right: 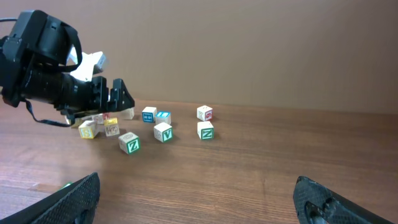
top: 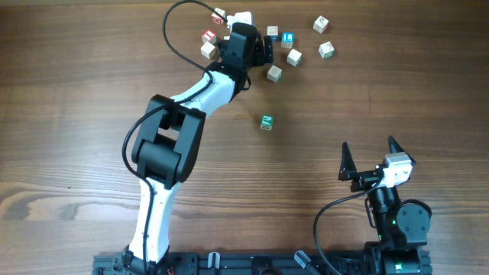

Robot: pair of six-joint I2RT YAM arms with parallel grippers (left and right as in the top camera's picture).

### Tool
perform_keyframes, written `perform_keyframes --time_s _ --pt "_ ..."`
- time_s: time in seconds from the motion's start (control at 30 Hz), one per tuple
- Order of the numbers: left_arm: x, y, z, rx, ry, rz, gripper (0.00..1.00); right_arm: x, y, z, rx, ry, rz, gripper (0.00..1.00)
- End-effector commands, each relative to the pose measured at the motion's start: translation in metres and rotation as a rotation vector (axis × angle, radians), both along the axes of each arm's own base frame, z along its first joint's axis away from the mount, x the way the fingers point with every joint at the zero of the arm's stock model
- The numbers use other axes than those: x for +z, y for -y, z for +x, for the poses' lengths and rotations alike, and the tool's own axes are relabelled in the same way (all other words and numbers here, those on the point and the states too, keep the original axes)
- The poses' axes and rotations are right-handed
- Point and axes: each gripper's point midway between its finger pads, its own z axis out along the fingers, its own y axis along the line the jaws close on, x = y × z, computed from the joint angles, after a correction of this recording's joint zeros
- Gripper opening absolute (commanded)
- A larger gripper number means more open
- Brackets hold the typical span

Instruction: Form a tower

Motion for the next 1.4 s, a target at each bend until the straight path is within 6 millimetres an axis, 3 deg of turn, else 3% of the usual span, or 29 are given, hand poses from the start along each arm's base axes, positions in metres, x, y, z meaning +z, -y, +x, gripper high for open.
perform_keyframes --time_s 0.0,0.23,0.4,0.53,0.63,0.8,1.2,1.37 --pt "-0.006 0.016 -0.007 -0.009 -0.037 -0.022 1.00 0.001 0.003 0.000 -0.013 0.007 -0.010 1.00" --pt "-0.030 0.009 -0.013 0.063 -0.121 -0.075 1.00 0.001 0.003 0.000 -0.013 0.007 -0.010 1.00" --pt "-0.066 0.008 -0.014 0.067 -0.155 -0.059 1.00 0.001 0.003 0.000 -0.013 0.007 -0.010 1.00" --pt "-0.070 -0.002 -0.010 0.111 -0.136 -0.033 0.99 0.001 0.003 0.000 -0.013 0.007 -0.010 1.00" --pt "-0.075 -0.006 -0.012 0.122 -0.151 -0.015 0.87 0.001 0.003 0.000 -0.013 0.007 -0.010 1.00" --pt "-0.099 -0.012 -0.016 0.140 -0.180 0.016 0.88 0.001 0.003 0.000 -0.013 0.007 -0.011 1.00" --pt "-0.114 -0.035 -0.025 0.219 -0.218 0.116 0.91 0.001 0.003 0.000 -0.013 0.007 -0.010 1.00" --pt "-0.112 -0.033 -0.023 0.235 -0.210 0.087 0.96 0.001 0.003 0.000 -0.013 0.007 -0.010 1.00"
